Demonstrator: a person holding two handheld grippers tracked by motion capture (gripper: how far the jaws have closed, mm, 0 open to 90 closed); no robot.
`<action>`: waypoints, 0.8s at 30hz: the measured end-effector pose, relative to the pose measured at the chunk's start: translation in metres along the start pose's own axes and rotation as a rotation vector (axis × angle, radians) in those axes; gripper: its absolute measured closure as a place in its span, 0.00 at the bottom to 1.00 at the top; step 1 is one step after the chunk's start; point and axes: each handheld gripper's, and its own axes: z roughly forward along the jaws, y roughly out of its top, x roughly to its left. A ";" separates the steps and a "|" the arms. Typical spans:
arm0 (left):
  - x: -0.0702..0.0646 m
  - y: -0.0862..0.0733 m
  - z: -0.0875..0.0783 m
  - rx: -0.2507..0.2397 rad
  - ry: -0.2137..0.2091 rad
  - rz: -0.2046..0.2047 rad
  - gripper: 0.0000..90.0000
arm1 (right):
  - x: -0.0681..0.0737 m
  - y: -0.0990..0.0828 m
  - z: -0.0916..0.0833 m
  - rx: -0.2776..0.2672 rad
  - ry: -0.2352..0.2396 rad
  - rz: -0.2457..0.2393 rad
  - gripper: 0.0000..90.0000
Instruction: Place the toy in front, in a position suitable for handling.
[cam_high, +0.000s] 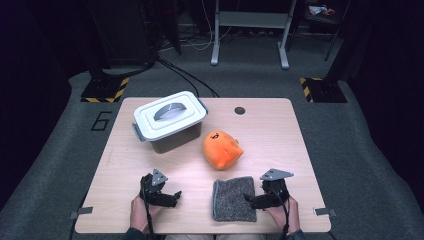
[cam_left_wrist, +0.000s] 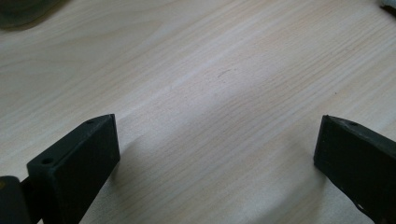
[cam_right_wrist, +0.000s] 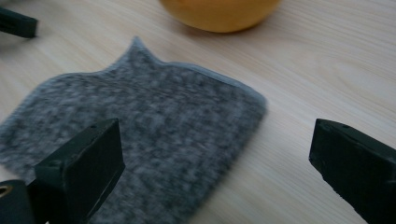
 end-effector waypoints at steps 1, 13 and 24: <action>0.000 0.000 0.000 -0.002 -0.002 0.001 0.00 | 0.005 0.001 0.003 -0.006 0.016 -0.010 0.03; -0.001 0.000 0.000 -0.002 -0.001 0.007 0.00 | 0.039 0.009 0.032 0.060 0.064 -0.125 0.06; -0.002 0.000 0.001 -0.009 -0.012 -0.001 0.00 | 0.039 0.000 0.048 0.129 0.033 -0.124 0.19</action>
